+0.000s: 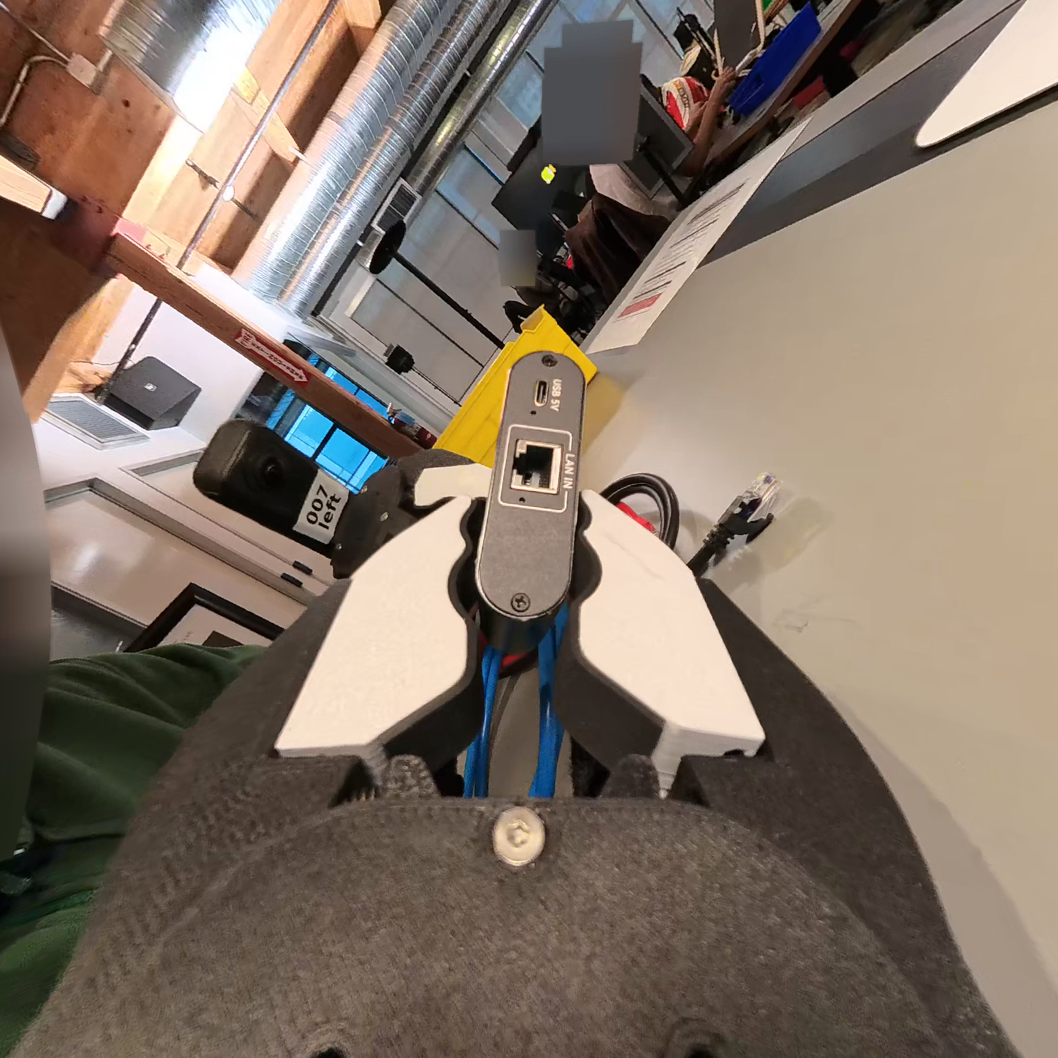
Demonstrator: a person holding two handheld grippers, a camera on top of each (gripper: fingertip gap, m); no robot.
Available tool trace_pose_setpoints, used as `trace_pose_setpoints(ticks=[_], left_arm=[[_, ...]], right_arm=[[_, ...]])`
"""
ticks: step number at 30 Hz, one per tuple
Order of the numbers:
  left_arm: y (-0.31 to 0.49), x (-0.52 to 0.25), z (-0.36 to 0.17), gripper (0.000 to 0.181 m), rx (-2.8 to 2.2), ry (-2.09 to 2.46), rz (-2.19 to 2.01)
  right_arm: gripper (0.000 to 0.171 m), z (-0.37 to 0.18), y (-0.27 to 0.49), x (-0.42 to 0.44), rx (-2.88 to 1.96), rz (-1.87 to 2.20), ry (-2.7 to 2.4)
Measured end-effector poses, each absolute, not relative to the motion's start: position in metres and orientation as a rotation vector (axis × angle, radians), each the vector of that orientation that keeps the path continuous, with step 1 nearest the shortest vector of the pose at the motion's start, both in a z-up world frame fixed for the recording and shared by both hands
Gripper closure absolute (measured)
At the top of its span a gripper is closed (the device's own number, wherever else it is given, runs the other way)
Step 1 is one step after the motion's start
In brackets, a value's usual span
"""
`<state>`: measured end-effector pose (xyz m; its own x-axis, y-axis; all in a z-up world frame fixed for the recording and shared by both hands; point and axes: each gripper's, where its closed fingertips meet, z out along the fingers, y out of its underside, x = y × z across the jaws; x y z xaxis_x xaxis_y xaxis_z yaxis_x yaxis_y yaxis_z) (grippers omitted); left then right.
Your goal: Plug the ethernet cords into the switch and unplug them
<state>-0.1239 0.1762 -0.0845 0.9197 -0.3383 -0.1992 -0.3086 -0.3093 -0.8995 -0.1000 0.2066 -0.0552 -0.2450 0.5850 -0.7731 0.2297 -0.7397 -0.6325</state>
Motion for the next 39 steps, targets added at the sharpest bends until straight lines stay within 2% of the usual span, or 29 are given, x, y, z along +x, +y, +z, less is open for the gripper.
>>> trace_pose_setpoints(ticks=[26, 35, 39], left_arm=[[0.171, -0.117, -0.092, 0.167, -1.942, 0.565, -0.076], [0.17, -0.111, -0.092, 0.167, -1.928, 0.604, -0.079], [0.17, -0.11, -0.093, 0.167, -1.928, 0.618, -0.065]], right_arm=[[0.143, -0.087, 0.178, -0.093, -1.806, 1.86, -1.43], [0.135, -0.076, 0.19, -0.092, -1.65, 1.666, -1.451], [0.137, -0.075, 0.198, -0.093, -1.61, 1.553, -1.433]])
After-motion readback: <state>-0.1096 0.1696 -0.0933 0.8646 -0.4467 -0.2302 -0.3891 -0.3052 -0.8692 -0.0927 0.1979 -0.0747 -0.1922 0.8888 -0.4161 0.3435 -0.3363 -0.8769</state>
